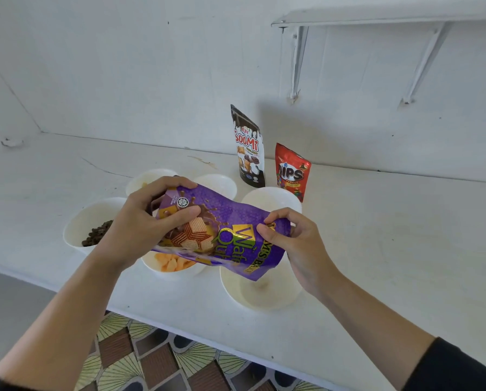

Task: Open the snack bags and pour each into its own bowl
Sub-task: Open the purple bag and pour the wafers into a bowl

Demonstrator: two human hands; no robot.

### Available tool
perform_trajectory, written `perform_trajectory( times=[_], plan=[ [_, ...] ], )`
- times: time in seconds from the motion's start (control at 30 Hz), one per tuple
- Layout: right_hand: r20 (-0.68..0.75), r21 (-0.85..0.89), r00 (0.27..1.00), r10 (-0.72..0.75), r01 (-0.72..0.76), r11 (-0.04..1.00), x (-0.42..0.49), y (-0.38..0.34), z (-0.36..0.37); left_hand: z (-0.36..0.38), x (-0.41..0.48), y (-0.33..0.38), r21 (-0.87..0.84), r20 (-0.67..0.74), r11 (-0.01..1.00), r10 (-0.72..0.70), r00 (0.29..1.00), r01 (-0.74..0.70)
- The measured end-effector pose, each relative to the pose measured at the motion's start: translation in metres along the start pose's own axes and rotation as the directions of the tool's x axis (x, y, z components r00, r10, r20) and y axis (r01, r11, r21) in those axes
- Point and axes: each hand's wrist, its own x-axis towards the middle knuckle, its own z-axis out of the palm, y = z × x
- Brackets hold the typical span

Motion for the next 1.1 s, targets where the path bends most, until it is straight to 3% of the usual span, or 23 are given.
perform_trajectory(
  times=[0.33, 0.6, 1.1],
  plan=[
    [0.024, -0.098, 0.999, -0.038, 0.040, 0.994, 0.010, -0.016, 0.011, -0.006, 0.003, 0.007, -0.056, -0.093, 0.998, 0.011, 0.996, -0.017],
    [0.035, 0.078, 0.995, -0.091, 0.088, 0.993, 0.017, -0.025, 0.020, -0.016, 0.020, 0.044, 0.073, -0.034, 0.994, 0.084, 0.996, -0.081],
    [-0.005, 0.145, 1.000, 0.014, -0.013, 0.989, 0.009, 0.002, 0.012, -0.006, 0.017, 0.036, 0.132, 0.009, 0.991, -0.009, 1.000, 0.008]
  ],
)
